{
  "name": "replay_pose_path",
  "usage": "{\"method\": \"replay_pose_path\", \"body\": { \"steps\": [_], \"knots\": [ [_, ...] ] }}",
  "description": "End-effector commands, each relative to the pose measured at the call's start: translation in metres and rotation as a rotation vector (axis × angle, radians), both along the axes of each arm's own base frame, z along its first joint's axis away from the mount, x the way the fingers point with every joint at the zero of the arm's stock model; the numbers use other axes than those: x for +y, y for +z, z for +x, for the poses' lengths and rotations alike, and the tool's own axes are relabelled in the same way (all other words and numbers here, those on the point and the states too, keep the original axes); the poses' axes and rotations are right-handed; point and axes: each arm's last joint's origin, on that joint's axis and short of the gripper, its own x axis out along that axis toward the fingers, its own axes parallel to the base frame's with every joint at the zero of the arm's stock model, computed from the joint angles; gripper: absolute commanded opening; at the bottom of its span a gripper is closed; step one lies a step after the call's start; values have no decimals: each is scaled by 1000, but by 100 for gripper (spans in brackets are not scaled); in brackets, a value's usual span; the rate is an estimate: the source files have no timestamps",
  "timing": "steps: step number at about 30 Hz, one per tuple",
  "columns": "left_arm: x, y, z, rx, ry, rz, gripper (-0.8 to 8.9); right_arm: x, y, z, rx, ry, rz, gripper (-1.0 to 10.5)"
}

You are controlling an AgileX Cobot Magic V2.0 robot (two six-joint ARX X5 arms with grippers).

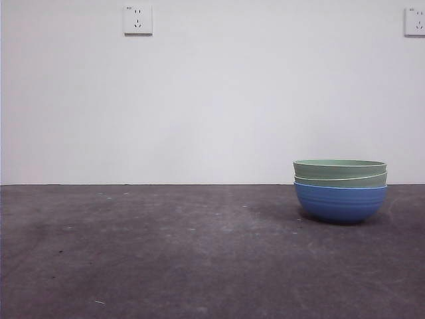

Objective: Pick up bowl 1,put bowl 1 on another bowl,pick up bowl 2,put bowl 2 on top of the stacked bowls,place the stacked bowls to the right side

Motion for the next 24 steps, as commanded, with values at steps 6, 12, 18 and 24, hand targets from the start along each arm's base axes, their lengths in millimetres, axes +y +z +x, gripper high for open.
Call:
{"method": "replay_pose_path", "body": {
  "steps": [6,12,18,24],
  "knots": [
    [0,-4,1,11,7,-8,-4,0,-2,-1,20,-9,-7,3],
    [0,-4,1,11,7,-8,-4,-12,5,1,-100,-71,-73,3],
    [0,-4,1,11,7,-8,-4,-28,9,-6,-322,-100,80,3],
    [0,-4,1,11,7,-8,-4,-50,-44,-14,-478,-169,107,3]
  ]
}}
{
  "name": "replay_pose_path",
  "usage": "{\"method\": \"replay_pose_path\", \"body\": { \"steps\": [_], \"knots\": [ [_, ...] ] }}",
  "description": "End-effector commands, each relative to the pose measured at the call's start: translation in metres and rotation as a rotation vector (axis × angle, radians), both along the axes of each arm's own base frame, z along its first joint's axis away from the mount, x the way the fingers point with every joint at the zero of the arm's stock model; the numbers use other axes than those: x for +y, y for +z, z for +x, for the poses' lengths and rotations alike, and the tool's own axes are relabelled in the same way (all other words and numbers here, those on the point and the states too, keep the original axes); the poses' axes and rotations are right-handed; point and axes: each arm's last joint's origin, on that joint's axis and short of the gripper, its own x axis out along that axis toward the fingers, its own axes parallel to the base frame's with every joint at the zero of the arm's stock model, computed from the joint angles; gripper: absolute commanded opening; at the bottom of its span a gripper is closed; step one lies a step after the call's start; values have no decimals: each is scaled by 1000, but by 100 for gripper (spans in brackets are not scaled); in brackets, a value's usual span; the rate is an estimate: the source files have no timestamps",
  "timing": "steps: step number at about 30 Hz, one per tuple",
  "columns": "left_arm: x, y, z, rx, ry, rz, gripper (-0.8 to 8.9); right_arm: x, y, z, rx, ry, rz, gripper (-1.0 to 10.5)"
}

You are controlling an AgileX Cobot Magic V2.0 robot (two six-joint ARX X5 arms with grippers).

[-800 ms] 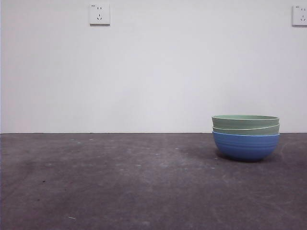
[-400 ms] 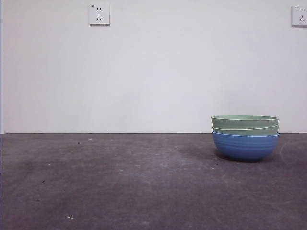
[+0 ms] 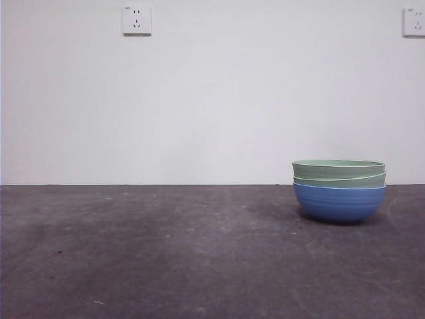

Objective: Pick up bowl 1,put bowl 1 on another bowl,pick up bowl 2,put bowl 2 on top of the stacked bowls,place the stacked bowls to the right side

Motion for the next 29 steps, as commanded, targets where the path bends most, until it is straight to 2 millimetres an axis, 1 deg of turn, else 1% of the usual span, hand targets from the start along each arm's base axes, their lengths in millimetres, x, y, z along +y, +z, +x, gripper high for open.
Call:
{"method": "replay_pose_path", "body": {
  "steps": [1,5,8,12,14,20,24,29],
  "knots": [
    [0,-4,1,11,7,-8,-4,-8,-41,1,-26,-46,-14,3],
    [0,-4,1,11,7,-8,-4,-20,-91,-10,-138,-122,5,3],
    [0,-4,1,11,7,-8,-4,-25,-128,-18,-215,-155,15,3],
    [0,-4,1,11,7,-8,-4,-26,-169,-27,-279,-161,27,3],
    [0,-4,1,11,7,-8,-4,-27,-190,-31,-283,-162,29,3],
    [0,-4,1,11,7,-8,-4,-27,-235,-40,-263,-162,28,3],
    [0,-4,1,11,7,-8,-4,-28,-256,-43,-260,-168,48,3],
    [0,-4,1,11,7,-8,-4,-28,-273,-45,-240,-172,61,3]
  ]
}}
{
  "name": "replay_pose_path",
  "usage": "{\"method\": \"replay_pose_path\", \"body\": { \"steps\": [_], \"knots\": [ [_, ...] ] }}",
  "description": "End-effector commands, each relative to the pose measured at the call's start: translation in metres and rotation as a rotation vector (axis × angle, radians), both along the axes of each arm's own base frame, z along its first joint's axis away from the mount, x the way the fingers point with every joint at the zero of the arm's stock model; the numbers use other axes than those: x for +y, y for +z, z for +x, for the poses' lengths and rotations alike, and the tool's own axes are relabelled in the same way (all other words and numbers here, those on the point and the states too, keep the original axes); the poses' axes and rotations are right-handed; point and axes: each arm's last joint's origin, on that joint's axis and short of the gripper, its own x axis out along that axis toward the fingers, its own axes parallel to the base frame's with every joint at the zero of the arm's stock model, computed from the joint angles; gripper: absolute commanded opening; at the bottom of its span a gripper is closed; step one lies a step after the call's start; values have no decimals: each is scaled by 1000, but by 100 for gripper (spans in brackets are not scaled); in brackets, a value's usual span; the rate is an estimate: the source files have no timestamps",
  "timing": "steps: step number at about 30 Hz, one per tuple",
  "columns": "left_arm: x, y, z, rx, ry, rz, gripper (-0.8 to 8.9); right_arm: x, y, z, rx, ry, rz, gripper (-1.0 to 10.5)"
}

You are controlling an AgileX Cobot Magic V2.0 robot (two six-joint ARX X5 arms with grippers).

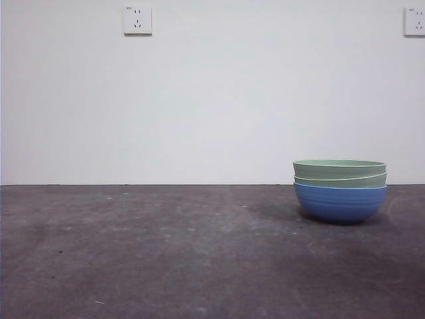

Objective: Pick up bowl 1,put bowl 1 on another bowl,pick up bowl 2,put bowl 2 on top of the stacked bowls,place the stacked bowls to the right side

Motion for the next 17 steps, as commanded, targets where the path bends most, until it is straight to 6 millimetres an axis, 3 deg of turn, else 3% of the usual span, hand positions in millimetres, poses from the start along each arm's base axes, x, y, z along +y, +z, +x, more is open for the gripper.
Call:
{"method": "replay_pose_path", "body": {
  "steps": [1,17],
  "knots": [
    [0,-4,1,11,7,-8,-4,0,-9,0,18,-6,15,3],
    [0,-4,1,11,7,-8,-4,0,-13,-1,43,-13,64,3]
  ]
}}
